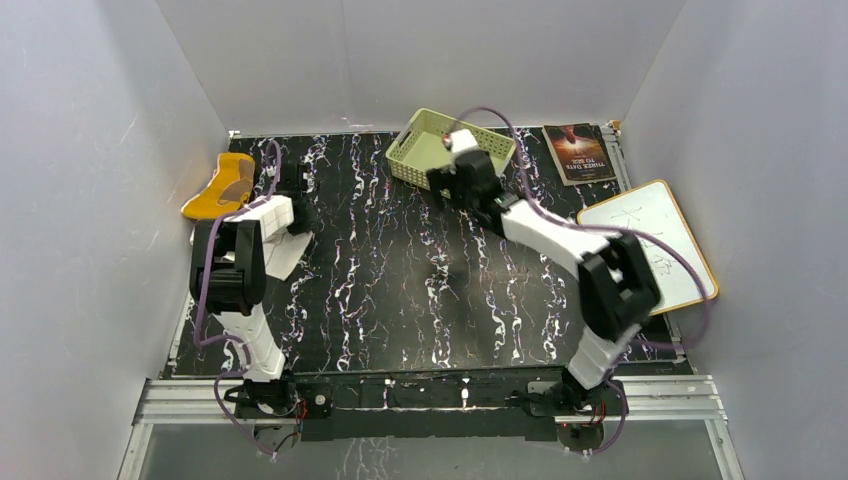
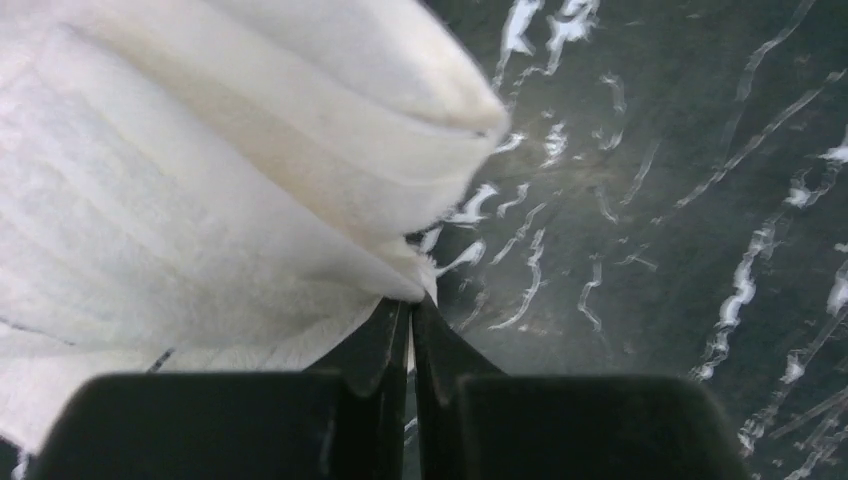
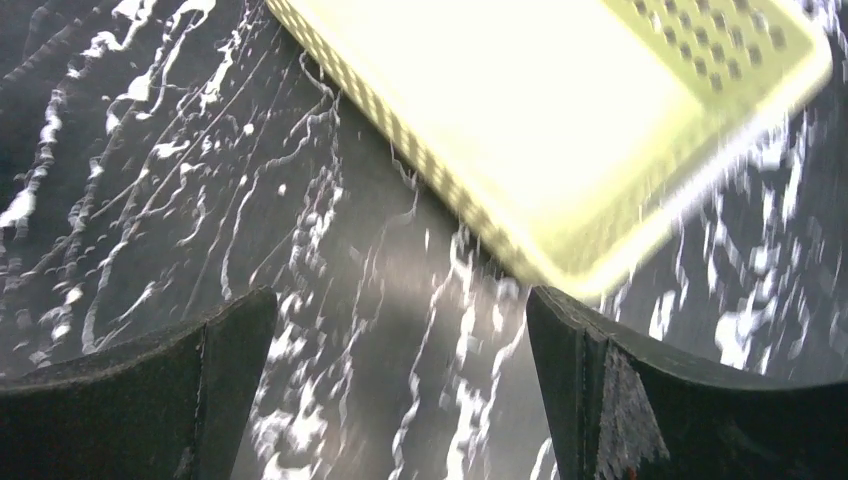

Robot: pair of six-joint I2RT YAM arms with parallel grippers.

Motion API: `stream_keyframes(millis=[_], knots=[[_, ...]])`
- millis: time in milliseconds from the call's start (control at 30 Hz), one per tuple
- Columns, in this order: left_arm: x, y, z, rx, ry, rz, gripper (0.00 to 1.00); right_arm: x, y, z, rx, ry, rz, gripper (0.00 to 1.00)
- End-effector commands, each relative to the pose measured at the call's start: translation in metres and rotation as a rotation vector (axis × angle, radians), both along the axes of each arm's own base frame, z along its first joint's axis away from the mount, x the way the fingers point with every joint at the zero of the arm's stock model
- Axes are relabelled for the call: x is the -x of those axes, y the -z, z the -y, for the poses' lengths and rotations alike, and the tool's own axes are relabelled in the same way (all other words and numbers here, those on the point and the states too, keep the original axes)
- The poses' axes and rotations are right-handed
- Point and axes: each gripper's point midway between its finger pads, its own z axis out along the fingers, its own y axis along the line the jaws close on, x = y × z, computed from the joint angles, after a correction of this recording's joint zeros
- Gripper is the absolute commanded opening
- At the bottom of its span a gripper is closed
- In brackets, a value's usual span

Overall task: Roll the towels
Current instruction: Move the bin to the center of the board.

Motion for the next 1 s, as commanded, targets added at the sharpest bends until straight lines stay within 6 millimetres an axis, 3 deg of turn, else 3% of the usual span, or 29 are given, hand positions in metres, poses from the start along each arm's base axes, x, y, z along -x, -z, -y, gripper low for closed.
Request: stream_keyframes(millis=[0, 100, 233, 333, 467, 500, 533, 567, 600, 767, 967], knots=[[0.016, 0.015, 0.037, 0.179, 0.075, -0.031, 0.00, -0.054, 0.009, -0.043, 0.284, -0.343, 0.015, 0.94], [0.023, -0.033, 0.059, 0.225, 0.155, 0.051, 0.00, -0.100, 0.009, -0.043, 0.271, -0.360, 0.015, 0.93], [0.048, -0.130, 0.074, 0.262, 0.283, 0.185, 0.00, -0.135, 0.051, -0.034, 0.295, -0.390, -0.077, 0.90], [0.072, -0.217, 0.062, 0.198, 0.316, 0.340, 0.00, -0.151, 0.076, -0.029, 0.317, -0.407, -0.129, 0.81], [0.106, -0.337, 0.044, 0.105, 0.324, 0.596, 0.00, -0.153, 0.096, -0.036, 0.306, -0.442, -0.171, 0.54], [0.113, -0.358, 0.040, 0.087, 0.318, 0.637, 0.00, -0.152, 0.097, -0.041, 0.286, -0.449, -0.176, 0.38], [0.120, -0.376, 0.035, 0.065, 0.308, 0.672, 0.00, -0.149, 0.097, -0.047, 0.270, -0.457, -0.178, 0.16], [0.126, -0.390, 0.029, 0.040, 0.289, 0.692, 0.00, -0.145, 0.095, -0.057, 0.259, -0.469, -0.173, 0.02], [0.132, -0.403, 0.020, 0.004, 0.255, 0.716, 0.00, -0.141, 0.093, -0.068, 0.256, -0.481, -0.164, 0.00], [0.154, -0.457, -0.009, -0.125, 0.159, 0.824, 0.00, -0.116, 0.067, -0.149, 0.244, -0.575, -0.048, 0.00], [0.174, -0.513, -0.014, -0.142, 0.131, 0.947, 0.00, -0.119, 0.043, -0.218, 0.092, -0.615, 0.045, 0.00]])
